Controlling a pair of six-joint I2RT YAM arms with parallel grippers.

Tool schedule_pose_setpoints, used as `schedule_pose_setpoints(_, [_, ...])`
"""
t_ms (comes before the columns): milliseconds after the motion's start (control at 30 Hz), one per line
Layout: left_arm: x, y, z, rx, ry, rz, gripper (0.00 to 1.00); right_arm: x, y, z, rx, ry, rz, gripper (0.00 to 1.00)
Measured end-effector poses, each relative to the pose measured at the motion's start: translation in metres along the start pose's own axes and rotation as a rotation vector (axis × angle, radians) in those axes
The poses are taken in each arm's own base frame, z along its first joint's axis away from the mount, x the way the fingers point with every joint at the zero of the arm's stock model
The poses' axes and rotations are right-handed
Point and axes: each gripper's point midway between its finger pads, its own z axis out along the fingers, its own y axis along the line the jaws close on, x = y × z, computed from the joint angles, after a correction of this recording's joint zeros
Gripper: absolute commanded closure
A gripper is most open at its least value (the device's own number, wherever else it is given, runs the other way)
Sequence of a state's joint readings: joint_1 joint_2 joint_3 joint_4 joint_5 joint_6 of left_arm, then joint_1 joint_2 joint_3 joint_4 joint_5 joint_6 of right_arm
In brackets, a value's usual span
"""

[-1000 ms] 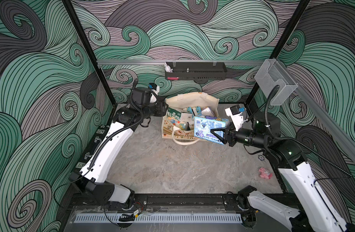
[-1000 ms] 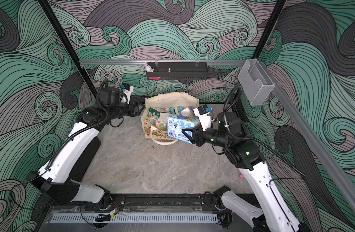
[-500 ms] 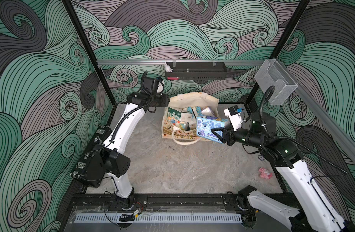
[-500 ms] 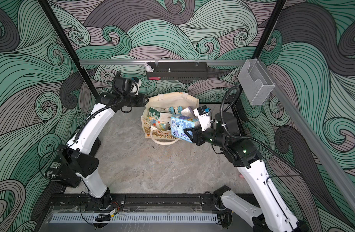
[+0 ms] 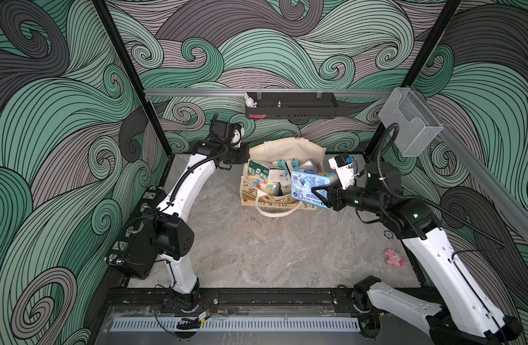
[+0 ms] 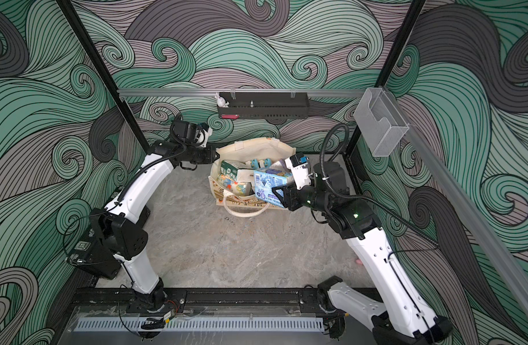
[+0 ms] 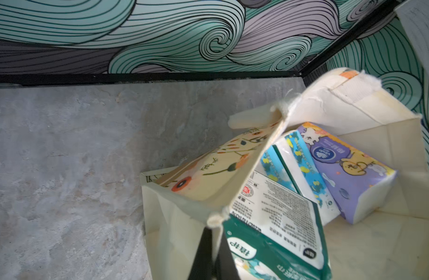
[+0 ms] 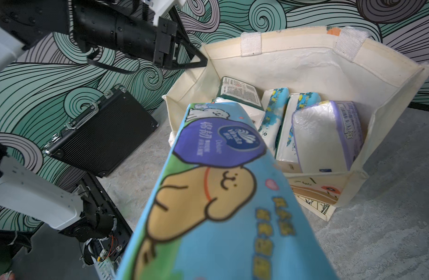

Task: Put tissues into the canvas bag
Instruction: Adjust the canvas bag at the center of the board.

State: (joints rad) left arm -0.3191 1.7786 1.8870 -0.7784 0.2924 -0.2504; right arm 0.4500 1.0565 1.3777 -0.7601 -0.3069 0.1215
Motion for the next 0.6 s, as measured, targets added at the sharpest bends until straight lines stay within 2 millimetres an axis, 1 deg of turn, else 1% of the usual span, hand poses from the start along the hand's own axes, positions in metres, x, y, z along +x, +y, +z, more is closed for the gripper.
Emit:
schedule_pose_setpoints(100, [0.015, -0.013, -0.01, 0.032, -0.018, 0.036, 1.0, -0.008, -0.007, 0.005, 0.037, -0.012, -0.008, 0.53])
schedule_pose_setpoints(200, [0.038, -0.026, -0.027, 0.061, -0.042, 0.075, 1.0, -0.017, -0.013, 0.003, 0.075, -0.052, -0.034, 0.53])
schedule_pose_setpoints(300, [0.054, -0.033, -0.041, 0.074, -0.059, 0.114, 1.0, -0.032, -0.014, 0.0, 0.095, -0.115, -0.088, 0.53])
schedule_pose_setpoints(400, [0.056, -0.039, -0.045, 0.075, -0.068, 0.15, 1.0, -0.042, -0.009, -0.001, 0.101, -0.159, -0.16, 0.53])
schedule_pose_setpoints(467, [0.056, -0.04, -0.044, 0.073, -0.069, 0.16, 1.0, -0.044, -0.003, 0.003, 0.102, -0.167, -0.226, 0.53])
schedule_pose_setpoints(533, [0.056, -0.04, -0.044, 0.072, -0.069, 0.165, 1.0, -0.041, 0.005, 0.01, 0.103, -0.158, -0.303, 0.52])
schedule_pose_setpoints(600, [0.056, -0.04, -0.044, 0.073, -0.069, 0.167, 1.0, -0.032, 0.013, 0.022, 0.11, -0.127, -0.395, 0.52])
